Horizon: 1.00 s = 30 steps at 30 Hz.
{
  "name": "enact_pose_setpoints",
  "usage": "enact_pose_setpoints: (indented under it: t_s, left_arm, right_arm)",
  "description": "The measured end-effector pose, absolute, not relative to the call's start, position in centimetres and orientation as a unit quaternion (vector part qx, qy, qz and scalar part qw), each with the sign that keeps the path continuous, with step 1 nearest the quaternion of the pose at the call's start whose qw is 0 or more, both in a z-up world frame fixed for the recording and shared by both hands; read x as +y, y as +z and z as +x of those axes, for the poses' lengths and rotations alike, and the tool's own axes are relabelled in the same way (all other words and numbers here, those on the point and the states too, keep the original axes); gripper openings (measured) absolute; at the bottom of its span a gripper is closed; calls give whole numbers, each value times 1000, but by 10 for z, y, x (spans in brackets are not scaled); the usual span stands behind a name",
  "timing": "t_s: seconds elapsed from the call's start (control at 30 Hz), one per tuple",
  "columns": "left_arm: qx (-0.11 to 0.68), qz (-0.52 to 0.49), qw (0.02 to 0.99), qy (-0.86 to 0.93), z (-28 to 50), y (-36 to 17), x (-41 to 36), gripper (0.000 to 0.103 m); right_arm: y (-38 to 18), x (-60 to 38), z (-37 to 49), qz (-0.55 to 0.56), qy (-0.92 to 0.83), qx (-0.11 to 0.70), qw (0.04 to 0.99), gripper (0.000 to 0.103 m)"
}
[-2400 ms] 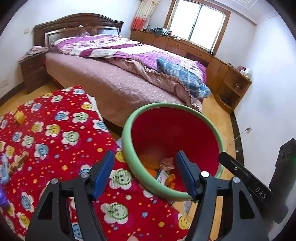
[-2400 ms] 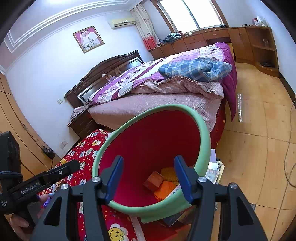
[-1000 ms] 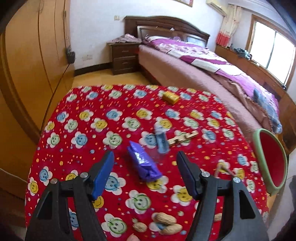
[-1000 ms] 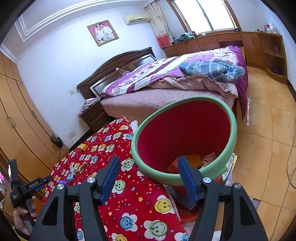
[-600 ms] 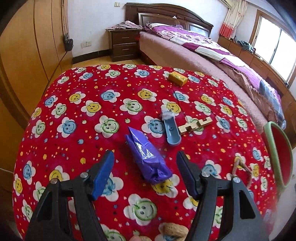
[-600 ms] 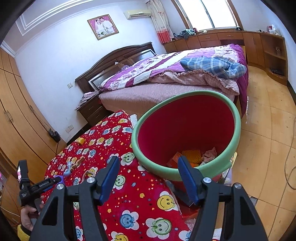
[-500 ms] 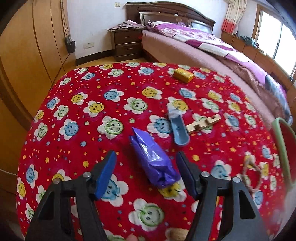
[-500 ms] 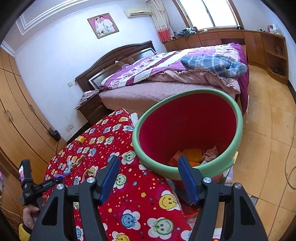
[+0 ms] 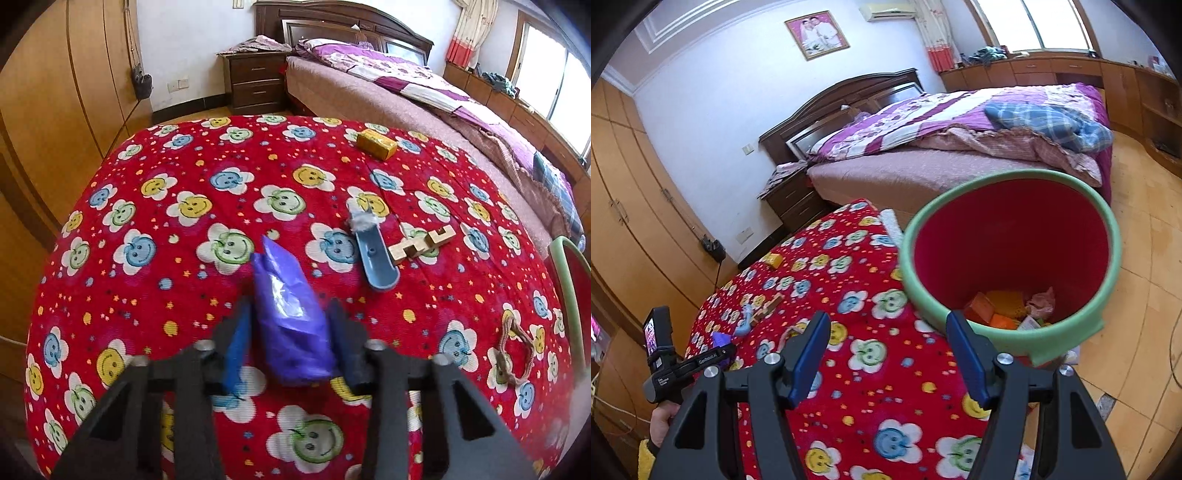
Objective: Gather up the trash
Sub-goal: 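Grasp the purple plastic bag with the left tool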
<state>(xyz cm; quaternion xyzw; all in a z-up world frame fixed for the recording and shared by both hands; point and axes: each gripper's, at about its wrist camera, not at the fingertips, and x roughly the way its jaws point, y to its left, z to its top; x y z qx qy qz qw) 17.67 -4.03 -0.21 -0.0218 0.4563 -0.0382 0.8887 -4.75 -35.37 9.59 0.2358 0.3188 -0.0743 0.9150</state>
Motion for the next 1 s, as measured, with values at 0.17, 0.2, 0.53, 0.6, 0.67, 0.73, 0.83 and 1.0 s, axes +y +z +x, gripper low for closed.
enact_pose_setpoints:
  t_s: [0.17,0.2,0.53,0.6,0.67,0.73,0.83,1.0]
  left_arm:
    - [449,-48,891,-45,175,7,-19,28]
    - [444,-47,894,-43,174,10,-15,28]
    - [421,-36,906,-8,174,24,40,28]
    - [420,-40,907,-6,174,24,49,28]
    - [421,-47,906,-7,174,22,57,28]
    - [421,-55,905,-6,174,18,63,28]
    - [420,-62,905,-2,174,13,68,28]
    - [406,-54,912,-2,174,11,65,28]
  right_arm:
    - [103,-337,-32,223,-55,323,918,68]
    - [105,-333,-29,221,-51,324,918,68]
    - [99,-270,18,201,14,360,911,68]
    - [96,-258,30,203,25,370,906,68]
    - [91,-244,42,203,35,380,902,68]
    - [88,-230,53,200,45,389,898,68]
    - [82,-208,69,187,62,401,895,68]
    - [68,-174,94,163,82,425,887,68]
